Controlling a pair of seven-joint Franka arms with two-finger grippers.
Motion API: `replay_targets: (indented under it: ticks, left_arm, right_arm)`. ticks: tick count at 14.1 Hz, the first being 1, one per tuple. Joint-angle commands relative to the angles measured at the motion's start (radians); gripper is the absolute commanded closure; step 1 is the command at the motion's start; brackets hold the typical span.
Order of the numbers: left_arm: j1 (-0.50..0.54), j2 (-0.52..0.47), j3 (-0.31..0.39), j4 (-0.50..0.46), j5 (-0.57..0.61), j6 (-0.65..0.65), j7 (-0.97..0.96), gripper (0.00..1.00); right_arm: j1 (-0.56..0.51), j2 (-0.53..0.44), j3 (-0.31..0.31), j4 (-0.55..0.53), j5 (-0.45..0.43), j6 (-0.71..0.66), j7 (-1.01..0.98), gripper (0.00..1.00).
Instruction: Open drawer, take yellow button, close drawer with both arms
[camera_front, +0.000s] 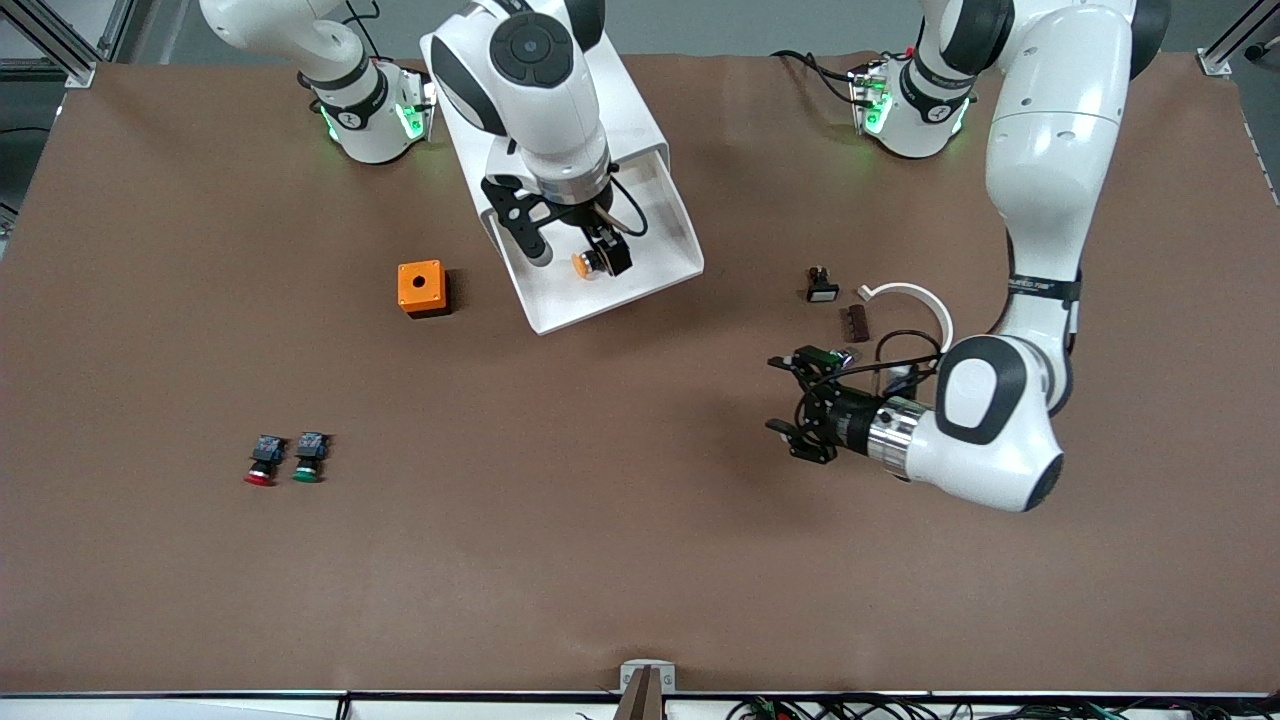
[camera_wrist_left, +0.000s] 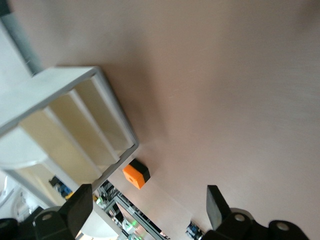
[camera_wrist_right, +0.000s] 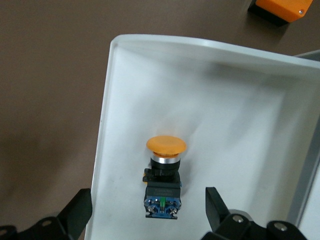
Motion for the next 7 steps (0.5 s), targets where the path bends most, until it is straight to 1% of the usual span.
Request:
replay_targets:
  ticks: [1, 5, 7]
  left_arm:
    - [-0.012, -0.038, 0.070, -0.009, 0.018, -0.002, 0.175, 0.00]
    - [-0.018, -0.052, 0.164, -0.009, 0.024, -0.002, 0.432, 0.00]
    - [-0.024, -0.067, 0.179, -0.009, 0.113, -0.002, 0.600, 0.00]
  right_arm:
    - [0.033, 0.039, -0.012, 0.005, -0.005, 0.019, 0.042, 0.00]
    - [0.047, 0.063, -0.012, 0.005, -0.006, 0.024, 0.053, 0.00]
    - [0.047, 0.063, -0.012, 0.005, -0.008, 0.015, 0.052, 0.00]
